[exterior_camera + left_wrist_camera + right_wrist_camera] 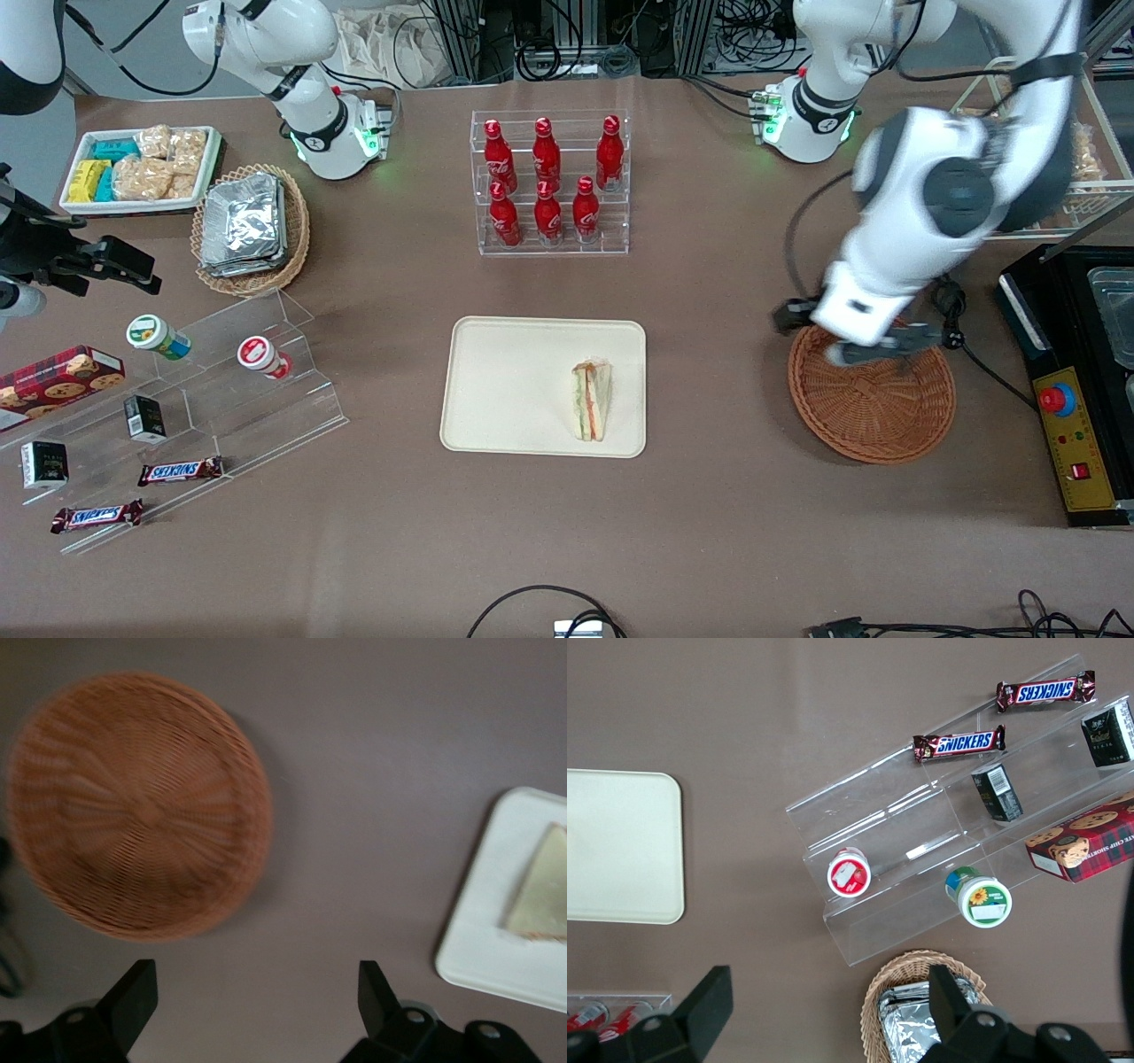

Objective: Place sandwich from basket to tray

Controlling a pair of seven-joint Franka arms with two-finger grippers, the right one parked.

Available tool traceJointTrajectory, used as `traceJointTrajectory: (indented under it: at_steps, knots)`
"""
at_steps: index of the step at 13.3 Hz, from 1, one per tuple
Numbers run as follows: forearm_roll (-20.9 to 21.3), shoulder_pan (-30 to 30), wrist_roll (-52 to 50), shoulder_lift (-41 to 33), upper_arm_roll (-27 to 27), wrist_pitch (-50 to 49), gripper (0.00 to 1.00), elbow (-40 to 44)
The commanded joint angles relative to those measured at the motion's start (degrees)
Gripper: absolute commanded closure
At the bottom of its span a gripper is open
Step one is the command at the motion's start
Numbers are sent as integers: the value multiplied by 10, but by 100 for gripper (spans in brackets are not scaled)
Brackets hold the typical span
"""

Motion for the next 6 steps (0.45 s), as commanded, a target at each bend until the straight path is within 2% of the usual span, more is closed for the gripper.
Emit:
traceJointTrajectory:
  at_steps: [1,6]
  knots:
    - [-2,54,67,5,-10,-49,0,56]
    - [5,65,72,51,-10,-117,0,144]
